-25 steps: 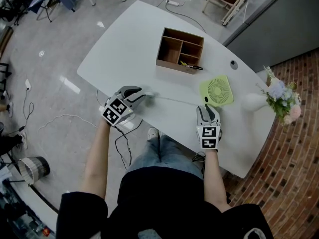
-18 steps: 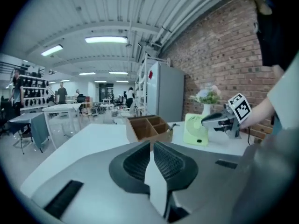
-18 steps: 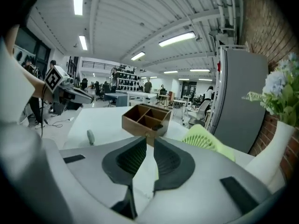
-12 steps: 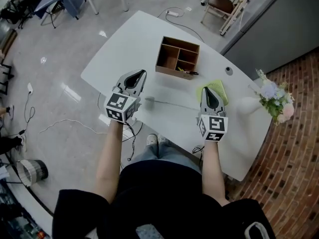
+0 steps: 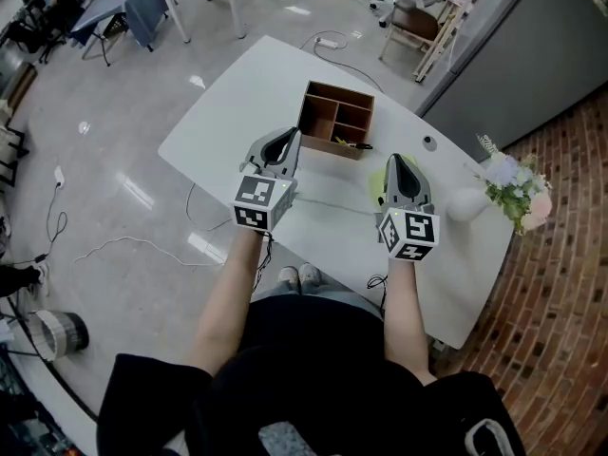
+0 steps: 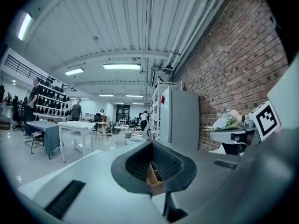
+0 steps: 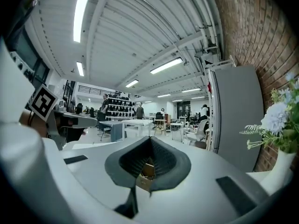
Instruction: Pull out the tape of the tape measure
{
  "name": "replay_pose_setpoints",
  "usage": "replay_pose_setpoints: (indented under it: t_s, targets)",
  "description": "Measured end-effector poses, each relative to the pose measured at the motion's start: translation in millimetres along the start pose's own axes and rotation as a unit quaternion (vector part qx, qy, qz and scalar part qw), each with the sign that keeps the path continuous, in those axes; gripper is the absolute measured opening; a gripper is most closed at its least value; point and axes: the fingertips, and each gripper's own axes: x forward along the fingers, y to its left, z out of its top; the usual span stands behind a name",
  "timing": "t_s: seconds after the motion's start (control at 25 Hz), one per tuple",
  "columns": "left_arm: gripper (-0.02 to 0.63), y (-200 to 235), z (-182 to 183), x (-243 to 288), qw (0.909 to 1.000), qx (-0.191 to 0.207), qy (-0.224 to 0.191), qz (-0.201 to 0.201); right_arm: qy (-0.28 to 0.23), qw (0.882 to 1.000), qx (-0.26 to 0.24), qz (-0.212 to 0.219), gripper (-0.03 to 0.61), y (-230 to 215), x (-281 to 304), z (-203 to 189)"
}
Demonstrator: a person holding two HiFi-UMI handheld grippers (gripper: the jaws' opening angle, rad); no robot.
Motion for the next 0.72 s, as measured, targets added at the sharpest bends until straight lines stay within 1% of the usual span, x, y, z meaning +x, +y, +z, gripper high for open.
replay_pose_setpoints:
  t_s: [0.2, 0.44, 0.72]
  targets:
    - [0.021, 3, 3, -1, 0.9999, 0.005, -0.001, 0.012, -0.001, 1.0, 0.012, -0.007, 0.0, -2, 0, -3]
    - [0.021, -2, 9, -1, 0.9997, 0.017, -0.014, 0.005, 0.006, 1.0, 0.015, -0.006, 0.0, -6, 0, -8]
    - [0.021, -1, 5, -2, 0.9998, 0.018, -0.005, 0.004, 0.011, 1.0, 0.014, 0.004, 0.001, -2, 1, -11]
